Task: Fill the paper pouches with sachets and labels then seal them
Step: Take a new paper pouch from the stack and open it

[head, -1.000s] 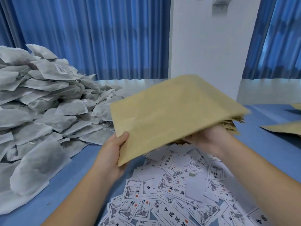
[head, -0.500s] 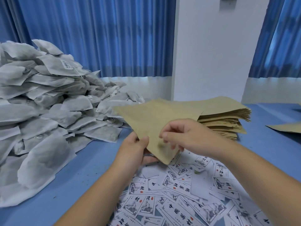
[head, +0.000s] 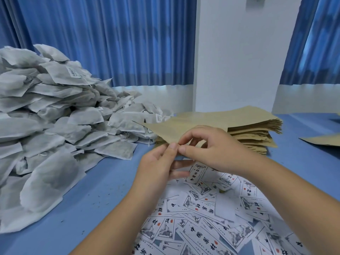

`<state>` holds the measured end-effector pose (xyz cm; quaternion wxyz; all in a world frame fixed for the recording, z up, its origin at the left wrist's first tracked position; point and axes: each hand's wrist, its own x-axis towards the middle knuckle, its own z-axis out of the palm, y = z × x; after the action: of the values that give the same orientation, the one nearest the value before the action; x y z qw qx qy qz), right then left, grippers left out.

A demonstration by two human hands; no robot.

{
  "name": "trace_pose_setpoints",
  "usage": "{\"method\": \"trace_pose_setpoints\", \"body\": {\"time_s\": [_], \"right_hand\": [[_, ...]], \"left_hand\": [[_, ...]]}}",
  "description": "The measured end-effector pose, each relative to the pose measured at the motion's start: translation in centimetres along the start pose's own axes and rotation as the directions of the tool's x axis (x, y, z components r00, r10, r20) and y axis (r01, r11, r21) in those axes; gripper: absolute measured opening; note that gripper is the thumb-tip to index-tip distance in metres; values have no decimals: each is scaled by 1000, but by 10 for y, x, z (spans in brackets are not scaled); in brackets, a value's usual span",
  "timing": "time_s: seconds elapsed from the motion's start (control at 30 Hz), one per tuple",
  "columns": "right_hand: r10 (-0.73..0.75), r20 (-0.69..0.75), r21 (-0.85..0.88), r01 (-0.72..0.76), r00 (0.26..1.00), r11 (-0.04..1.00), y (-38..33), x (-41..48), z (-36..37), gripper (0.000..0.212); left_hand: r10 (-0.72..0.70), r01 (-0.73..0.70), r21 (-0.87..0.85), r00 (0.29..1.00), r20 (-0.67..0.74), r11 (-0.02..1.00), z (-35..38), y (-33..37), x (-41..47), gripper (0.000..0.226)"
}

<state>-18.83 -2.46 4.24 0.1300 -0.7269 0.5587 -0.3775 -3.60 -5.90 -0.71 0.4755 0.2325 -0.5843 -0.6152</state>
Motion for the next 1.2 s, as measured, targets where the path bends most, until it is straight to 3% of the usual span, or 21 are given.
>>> {"method": "trace_pose_setpoints", "body": {"time_s": [0.33,0.57,0.77,0.9,1.1,1.2], "right_hand": [[75,54,7,-75,996,997,-1,-2,-12,11],[-13,-16,-134,10,1000,991,-4,-4,-11,20],[-208,70,-383,219,976,898,-15,-6,3,21],[-233,-2,-380,215,972,900,-15,-5,0,21],[-192,51,-403,196,980,894,-13,-5,-1,20],[-183,19,-389,176,983,904,-12,-6,3,20]], "left_hand": [[2,0,120,1000,-16,993,-2,-1,-1,29],[-47,54,110,997,-63,992,-1,-1,1,17],[-137,130,-63,984,-116,990,1,1,2,21],[-111,108,-33,989,-97,994,-1,0,4,25],[-184,188,35,978,-100,982,-15,-4,8,5],[-153,151,-27,980,-124,988,-11,-4,7,23]]}}
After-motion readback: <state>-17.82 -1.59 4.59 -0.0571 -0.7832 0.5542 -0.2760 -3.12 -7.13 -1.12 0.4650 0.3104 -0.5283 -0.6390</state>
